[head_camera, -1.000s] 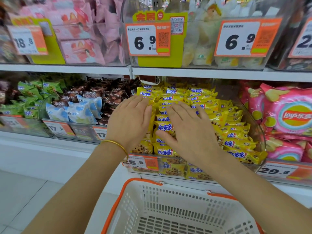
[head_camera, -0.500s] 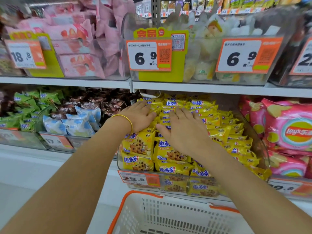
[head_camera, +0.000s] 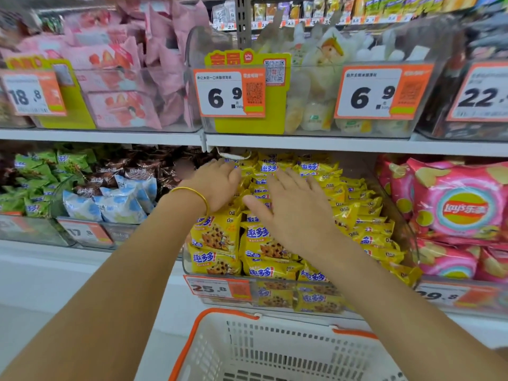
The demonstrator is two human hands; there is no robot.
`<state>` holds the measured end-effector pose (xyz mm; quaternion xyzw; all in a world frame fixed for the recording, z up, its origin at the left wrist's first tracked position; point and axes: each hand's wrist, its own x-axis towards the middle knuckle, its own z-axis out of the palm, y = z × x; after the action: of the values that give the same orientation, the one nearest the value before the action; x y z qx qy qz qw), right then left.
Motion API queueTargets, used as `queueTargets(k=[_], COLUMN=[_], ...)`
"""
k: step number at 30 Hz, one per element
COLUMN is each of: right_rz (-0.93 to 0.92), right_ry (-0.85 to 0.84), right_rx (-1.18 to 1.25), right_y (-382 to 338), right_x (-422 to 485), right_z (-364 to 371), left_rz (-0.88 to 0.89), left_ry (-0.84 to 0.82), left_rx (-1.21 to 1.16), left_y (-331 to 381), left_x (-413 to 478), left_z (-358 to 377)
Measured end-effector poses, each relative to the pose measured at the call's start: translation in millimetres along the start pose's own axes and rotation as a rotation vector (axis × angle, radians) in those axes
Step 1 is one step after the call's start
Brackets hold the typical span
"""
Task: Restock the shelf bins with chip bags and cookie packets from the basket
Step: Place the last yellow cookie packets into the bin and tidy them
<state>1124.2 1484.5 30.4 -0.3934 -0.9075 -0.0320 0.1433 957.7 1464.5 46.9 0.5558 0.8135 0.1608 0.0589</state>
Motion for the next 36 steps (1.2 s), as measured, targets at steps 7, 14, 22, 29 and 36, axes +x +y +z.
queueTargets(k=[7, 14, 22, 29, 36], right_rz=[0.125, 0.103, 0.044, 0.01, -0.121], right_ry=[0.113, 0.233, 0.315, 0.549, 0.592], right_rx=[0.043, -0.002, 0.053, 0.217, 0.168], right_y=[53, 53, 61, 72, 73], right_x=[-48, -38, -40, -67, -128], right_z=[-5, 28, 34, 9, 33], left_rz=[0.28, 0.237, 0.243, 0.355, 0.526], left_ry=[0.119, 0.24, 0.286, 0.492, 0.846], left_rx=[0.09, 0.24, 0.22, 0.103, 0.059], left_y=[19, 24, 23, 22, 23], left_x=[-79, -72, -71, -82, -136], left_z=[22, 52, 55, 46, 92])
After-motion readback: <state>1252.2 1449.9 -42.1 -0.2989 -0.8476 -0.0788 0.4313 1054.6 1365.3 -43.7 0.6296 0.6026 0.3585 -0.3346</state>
